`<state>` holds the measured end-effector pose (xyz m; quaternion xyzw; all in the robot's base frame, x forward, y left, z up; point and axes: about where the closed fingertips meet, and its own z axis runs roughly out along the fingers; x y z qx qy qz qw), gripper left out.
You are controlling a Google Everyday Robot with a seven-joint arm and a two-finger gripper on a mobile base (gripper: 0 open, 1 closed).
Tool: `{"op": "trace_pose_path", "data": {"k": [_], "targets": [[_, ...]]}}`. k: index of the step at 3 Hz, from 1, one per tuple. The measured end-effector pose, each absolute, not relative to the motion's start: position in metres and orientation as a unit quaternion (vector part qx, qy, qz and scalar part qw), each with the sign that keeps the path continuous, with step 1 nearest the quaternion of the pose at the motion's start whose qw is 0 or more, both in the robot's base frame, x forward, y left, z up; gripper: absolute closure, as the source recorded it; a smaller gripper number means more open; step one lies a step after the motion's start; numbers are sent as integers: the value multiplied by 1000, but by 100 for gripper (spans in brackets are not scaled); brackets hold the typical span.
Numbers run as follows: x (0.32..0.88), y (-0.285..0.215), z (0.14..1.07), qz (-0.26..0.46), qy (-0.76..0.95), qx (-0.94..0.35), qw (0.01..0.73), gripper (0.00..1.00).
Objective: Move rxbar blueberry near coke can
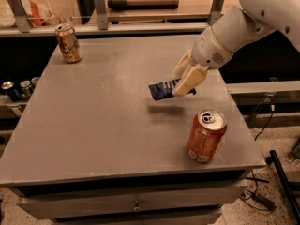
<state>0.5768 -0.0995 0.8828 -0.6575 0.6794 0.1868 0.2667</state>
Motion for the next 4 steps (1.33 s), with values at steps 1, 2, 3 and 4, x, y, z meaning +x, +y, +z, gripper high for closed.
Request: {"op": "trace_pose_path", "data": {"k": [1,2,3,4], "targets": [[557,-104,881,200,675,-665,251,100],[542,-108,873,213,673,-667,240,100],[534,-115,867,225,668,-670,231,100],[531,-122,864,231,664,-674,225,100]]}}
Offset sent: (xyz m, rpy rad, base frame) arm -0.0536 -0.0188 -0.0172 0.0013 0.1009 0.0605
